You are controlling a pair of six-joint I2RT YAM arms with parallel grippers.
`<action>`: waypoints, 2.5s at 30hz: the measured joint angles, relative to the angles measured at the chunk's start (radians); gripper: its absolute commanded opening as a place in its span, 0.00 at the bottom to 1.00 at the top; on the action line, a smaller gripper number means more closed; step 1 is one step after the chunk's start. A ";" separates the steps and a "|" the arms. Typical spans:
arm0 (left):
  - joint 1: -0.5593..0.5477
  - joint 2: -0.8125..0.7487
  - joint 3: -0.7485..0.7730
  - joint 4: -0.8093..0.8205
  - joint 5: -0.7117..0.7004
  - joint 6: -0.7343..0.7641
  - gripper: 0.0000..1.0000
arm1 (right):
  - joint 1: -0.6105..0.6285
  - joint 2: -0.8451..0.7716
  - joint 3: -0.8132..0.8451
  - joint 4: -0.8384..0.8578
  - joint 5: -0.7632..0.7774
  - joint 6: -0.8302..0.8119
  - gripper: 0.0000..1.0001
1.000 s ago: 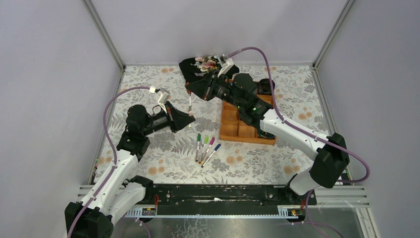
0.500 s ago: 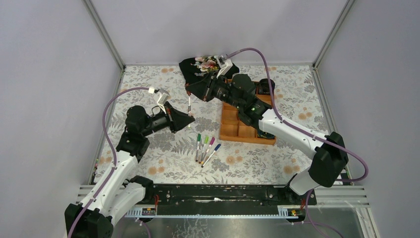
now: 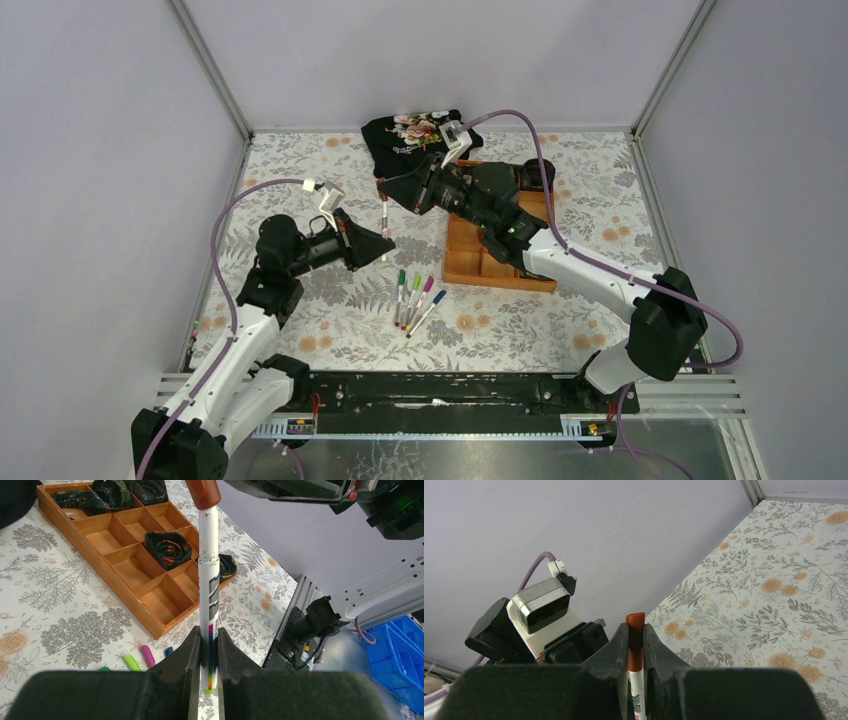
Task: Insert the pens into the pen caps
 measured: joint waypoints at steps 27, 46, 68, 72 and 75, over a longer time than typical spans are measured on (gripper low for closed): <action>0.009 -0.005 -0.023 0.055 0.037 -0.027 0.00 | 0.018 -0.147 -0.212 0.002 -0.029 -0.020 0.68; 0.009 -0.008 -0.023 0.079 0.038 -0.041 0.00 | -0.069 0.088 0.055 0.024 -0.384 0.018 0.00; -0.011 -0.004 -0.035 0.099 0.188 -0.180 0.00 | -0.020 -0.085 -0.208 0.147 -0.285 0.011 0.00; -0.011 0.005 -0.035 0.102 0.220 -0.202 0.00 | -0.004 -0.117 -0.256 0.174 -0.236 0.019 0.00; -0.013 0.012 -0.035 0.098 0.223 -0.196 0.00 | 0.008 -0.156 -0.262 0.103 -0.172 -0.004 0.16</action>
